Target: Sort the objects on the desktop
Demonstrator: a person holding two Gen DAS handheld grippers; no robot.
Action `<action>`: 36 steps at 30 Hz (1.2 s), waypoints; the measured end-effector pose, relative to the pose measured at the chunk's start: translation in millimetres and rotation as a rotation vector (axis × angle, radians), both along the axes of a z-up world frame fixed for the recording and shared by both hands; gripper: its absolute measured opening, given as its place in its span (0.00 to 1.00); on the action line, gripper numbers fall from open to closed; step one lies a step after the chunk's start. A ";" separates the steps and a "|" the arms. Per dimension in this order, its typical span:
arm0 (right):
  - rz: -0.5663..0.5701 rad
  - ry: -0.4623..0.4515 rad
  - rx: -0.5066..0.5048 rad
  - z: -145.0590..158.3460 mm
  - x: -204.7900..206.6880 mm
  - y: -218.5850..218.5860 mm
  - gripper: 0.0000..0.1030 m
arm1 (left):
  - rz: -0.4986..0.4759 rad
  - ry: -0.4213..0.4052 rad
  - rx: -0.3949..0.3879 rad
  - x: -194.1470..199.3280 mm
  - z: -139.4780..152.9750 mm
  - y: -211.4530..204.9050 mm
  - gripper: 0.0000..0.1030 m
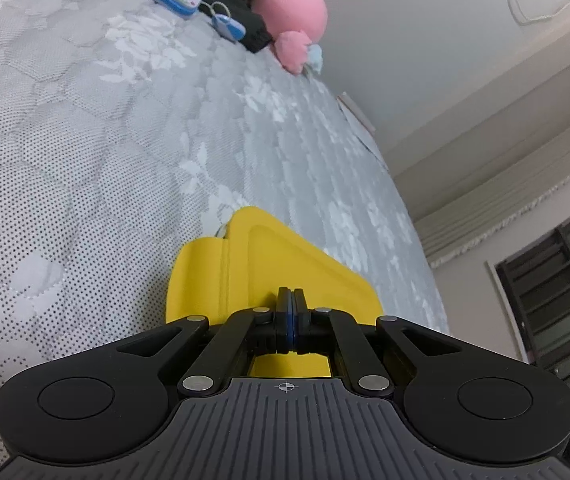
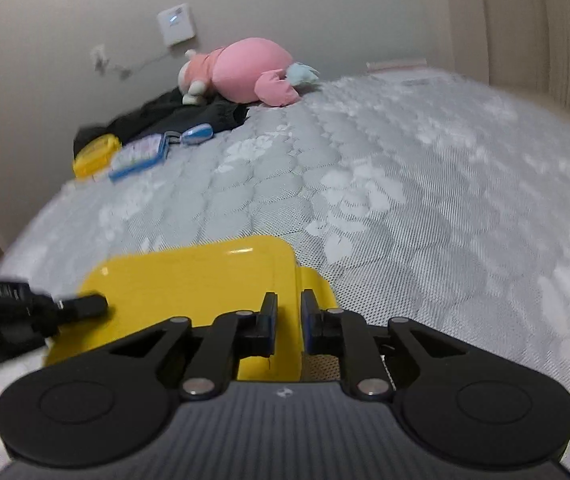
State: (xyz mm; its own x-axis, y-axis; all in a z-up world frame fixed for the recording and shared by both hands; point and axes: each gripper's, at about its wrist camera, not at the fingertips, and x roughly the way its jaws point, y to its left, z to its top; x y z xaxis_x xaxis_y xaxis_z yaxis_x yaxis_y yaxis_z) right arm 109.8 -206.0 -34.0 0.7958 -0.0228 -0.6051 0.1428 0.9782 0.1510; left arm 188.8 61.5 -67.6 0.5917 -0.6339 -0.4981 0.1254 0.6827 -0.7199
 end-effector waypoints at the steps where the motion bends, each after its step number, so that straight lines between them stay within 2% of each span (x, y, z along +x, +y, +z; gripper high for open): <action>1: 0.007 -0.005 -0.027 -0.9 -4.1 2.8 0.18 | -0.002 -0.007 0.012 -1.8 1.2 -1.9 0.03; 4: 0.025 -0.011 -0.064 0.2 -0.5 8.4 0.18 | 0.004 -0.039 0.055 -12.2 8.9 -6.3 0.05; 5: 0.025 -0.010 -0.057 1.8 -0.2 7.7 0.18 | 0.007 -0.054 0.069 -16.3 12.9 -7.1 0.10; 7: 0.021 -0.003 -0.031 4.0 -1.7 5.7 0.18 | 0.020 -0.096 0.104 -28.4 23.9 -8.4 0.25; 10: 0.034 0.000 -0.007 8.5 -13.8 4.4 0.18 | 0.043 -0.134 0.155 -46.6 38.1 -11.3 0.26; 15: 0.052 -0.002 0.006 17.9 -40.5 6.3 0.19 | 0.067 -0.101 0.247 -80.8 42.2 -23.1 0.27; 17: 0.056 0.005 0.016 21.4 -50.0 6.4 0.30 | 0.045 -0.113 0.302 -99.9 43.7 -34.0 0.31; 19: 0.057 0.018 0.031 23.4 -60.5 6.4 0.37 | 0.016 -0.119 0.357 -115.0 42.0 -45.6 0.42; 21: 0.061 0.039 0.043 24.3 -69.7 6.3 0.40 | -0.021 -0.125 0.415 -129.7 39.5 -57.5 0.44; 23: 0.067 0.061 0.043 24.6 -77.7 7.6 0.43 | -0.033 -0.121 0.448 -137.7 36.6 -62.1 0.50; 26: 0.062 0.088 0.040 25.5 -87.3 9.1 0.52 | -0.001 -0.101 0.451 -142.2 35.3 -58.3 0.66; 28: 0.056 0.098 0.046 26.3 -93.7 8.9 0.60 | 0.043 -0.094 0.443 -146.1 36.9 -51.9 0.91; 31: 0.053 0.097 0.038 27.8 -102.6 10.1 0.71 | 0.095 -0.083 0.424 -150.6 38.4 -42.4 0.91; 36: 0.059 0.099 0.019 30.8 -108.9 15.7 0.76 | 0.127 -0.058 0.443 -155.1 39.5 -39.2 0.97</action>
